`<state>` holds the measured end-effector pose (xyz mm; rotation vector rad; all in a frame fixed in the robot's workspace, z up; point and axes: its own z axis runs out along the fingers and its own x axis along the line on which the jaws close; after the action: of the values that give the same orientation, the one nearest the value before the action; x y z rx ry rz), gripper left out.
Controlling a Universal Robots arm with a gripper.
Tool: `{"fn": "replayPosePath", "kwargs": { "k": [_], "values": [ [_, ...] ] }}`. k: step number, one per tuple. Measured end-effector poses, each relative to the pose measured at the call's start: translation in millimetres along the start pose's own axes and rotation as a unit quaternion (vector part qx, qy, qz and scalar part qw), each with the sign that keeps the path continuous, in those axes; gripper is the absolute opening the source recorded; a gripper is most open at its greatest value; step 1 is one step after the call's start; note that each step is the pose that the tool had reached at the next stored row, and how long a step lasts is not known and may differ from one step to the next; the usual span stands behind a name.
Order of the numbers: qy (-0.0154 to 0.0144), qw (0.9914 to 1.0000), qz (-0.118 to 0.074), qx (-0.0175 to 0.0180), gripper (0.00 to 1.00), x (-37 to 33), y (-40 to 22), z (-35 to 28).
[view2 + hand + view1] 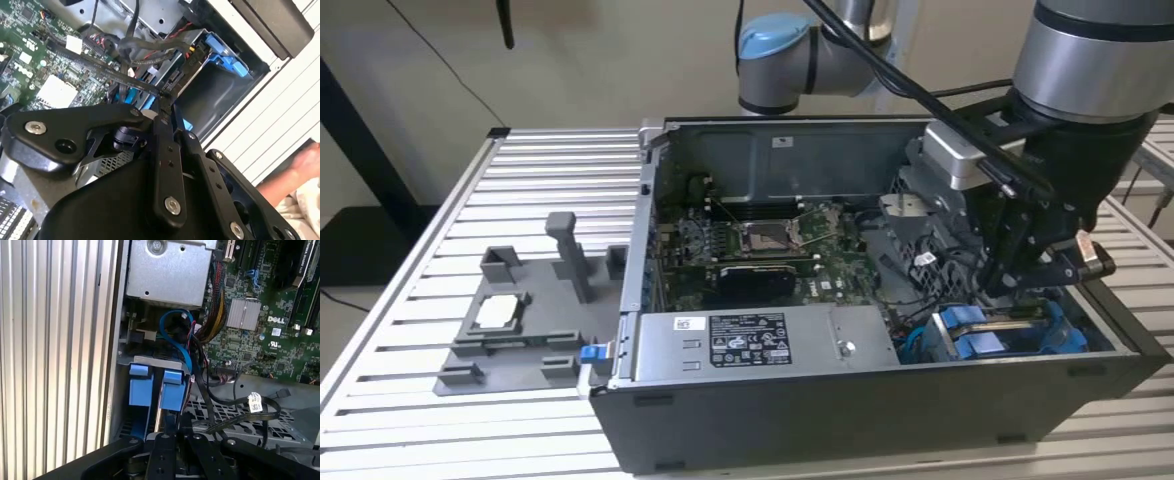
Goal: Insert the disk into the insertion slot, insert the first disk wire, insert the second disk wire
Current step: 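Insert the second disk wire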
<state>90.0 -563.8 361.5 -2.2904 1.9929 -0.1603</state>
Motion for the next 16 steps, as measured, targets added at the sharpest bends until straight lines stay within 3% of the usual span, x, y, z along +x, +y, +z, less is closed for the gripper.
{"fn": "replayPosePath", "kwargs": {
  "k": [2,3,4,6,9,11,16],
  "values": [
    [-0.0018,0.99992,0.000,-0.0124,0.16,0.2,-1.3,0.4],
    [-0.0026,0.99986,0.000,-0.0164,0.16,0.3,-2.0,0.6],
    [-0.0036,0.99983,0.000,-0.0183,0.16,0.4,-2.7,0.8],
    [-0.0083,0.99981,0.002,-0.0178,0.16,0.7,-4.1,1.3],
    [-0.0229,0.99960,0.005,-0.0158,0.16,1.3,-6.8,2.3],
    [-0.0281,0.99945,0.006,-0.0166,0.16,2.5,-8.7,2.8],
    [-0.0339,0.99825,0.007,-0.0479,0.16,6.5,-15.0,3.8]
  ]
}}
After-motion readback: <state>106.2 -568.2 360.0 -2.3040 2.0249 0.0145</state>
